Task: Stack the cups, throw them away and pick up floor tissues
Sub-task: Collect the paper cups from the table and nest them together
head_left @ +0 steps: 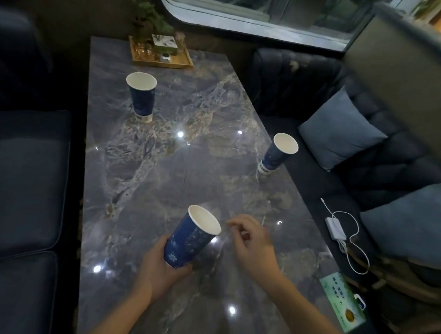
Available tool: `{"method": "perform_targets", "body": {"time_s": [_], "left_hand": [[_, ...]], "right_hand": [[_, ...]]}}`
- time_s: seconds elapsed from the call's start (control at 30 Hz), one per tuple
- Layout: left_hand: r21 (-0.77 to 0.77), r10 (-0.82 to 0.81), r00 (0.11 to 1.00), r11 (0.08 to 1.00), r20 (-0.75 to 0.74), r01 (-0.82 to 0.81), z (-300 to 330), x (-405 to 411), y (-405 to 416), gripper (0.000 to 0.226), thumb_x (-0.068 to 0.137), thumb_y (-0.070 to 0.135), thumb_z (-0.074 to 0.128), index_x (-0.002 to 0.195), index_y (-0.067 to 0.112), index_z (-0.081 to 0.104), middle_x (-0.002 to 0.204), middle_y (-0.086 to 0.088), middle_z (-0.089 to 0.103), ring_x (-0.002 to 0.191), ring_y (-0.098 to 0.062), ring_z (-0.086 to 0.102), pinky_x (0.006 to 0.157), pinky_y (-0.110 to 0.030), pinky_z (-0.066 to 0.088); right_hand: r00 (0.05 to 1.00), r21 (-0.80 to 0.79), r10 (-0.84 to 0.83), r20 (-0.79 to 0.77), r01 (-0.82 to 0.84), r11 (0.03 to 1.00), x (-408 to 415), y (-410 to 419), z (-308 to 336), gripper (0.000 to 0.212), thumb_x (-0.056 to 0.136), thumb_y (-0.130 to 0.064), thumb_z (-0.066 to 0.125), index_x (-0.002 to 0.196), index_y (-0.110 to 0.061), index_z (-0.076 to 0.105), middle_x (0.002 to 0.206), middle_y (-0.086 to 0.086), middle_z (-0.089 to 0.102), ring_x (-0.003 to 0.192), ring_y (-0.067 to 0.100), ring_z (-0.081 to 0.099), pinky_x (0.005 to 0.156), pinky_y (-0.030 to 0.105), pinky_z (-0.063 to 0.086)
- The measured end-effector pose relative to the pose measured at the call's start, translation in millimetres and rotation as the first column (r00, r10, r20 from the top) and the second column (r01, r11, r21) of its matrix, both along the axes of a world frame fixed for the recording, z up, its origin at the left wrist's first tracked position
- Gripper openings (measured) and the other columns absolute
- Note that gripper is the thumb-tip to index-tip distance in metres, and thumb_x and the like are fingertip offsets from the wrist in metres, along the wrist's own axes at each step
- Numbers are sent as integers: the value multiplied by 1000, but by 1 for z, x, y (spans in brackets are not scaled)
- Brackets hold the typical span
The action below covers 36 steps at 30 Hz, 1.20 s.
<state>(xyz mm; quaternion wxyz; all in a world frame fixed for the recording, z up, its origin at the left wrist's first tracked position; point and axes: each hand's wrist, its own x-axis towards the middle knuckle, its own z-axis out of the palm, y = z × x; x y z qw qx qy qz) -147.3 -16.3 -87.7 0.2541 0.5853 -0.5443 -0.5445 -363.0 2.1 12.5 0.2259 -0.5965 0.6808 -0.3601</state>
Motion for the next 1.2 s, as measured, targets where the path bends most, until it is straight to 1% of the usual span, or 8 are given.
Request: {"method": "perform_targets", "body": {"time_s": [0.17,0.37,0.5,0.6,0.7,0.87,1.1,1.2], "left_hand": [[24,-3,998,1000,68,1,-3,-10,-14,63,41,45,80,99,38,56,83,15,69,70,2,66,51,-10,44],[-31,17,997,999,72,-15,-11,-12,-27,56,58,21,89,94,43,52,88,14,69,74,2,67,51,-10,47],[-33,43,997,999,62,-41,-15,-12,-31,58,60,29,89,98,49,51,92,17,69,82,14,64,53,-9,51],[-30,32,997,999,72,-29,-16,-12,-34,60,59,33,88,98,55,49,92,22,68,84,18,62,56,-10,48],[-34,23,997,999,78,-20,-18,-11,-33,59,58,31,87,98,53,49,93,29,68,85,14,64,54,-11,49],[-44,39,997,998,65,-36,-17,-12,-29,63,58,26,89,100,52,49,100,42,61,87,13,64,59,-7,52],[2,31,998,1000,59,-31,-21,2,-18,62,50,35,88,100,44,52,92,21,72,83,8,68,58,-16,51],[3,37,998,999,45,-37,-19,12,-9,65,49,38,90,102,45,53,98,29,69,84,8,68,61,-16,51]], "right_hand": [[987,52,-77,-140,85,995,-43,-36,-7,23,85,-1,56,98,-16,69,97,-2,65,75,12,61,71,17,47],[938,92,-33,-345,69,993,-90,-90,-3,33,81,0,57,113,-7,64,122,10,59,109,27,60,93,25,43],[884,164,1,-467,85,983,-116,-124,7,38,83,-9,59,120,-9,57,152,13,33,124,38,51,96,47,48],[837,151,-47,-545,154,976,-133,-147,17,40,83,-18,62,121,-9,54,159,13,17,120,40,52,89,44,50],[817,403,23,-576,260,878,-150,-174,23,44,82,-28,61,123,-15,51,162,0,1,124,35,47,93,43,46],[828,445,67,-556,229,866,-159,-187,18,19,80,-25,63,86,-13,49,126,7,44,95,34,57,89,45,50],[857,393,4,-516,232,890,-158,-167,-2,20,84,-7,52,100,4,57,116,17,51,94,35,57,84,34,45],[861,324,-49,-507,243,914,-150,-147,1,24,85,-10,51,105,0,62,121,13,52,94,33,57,81,29,42]]}}
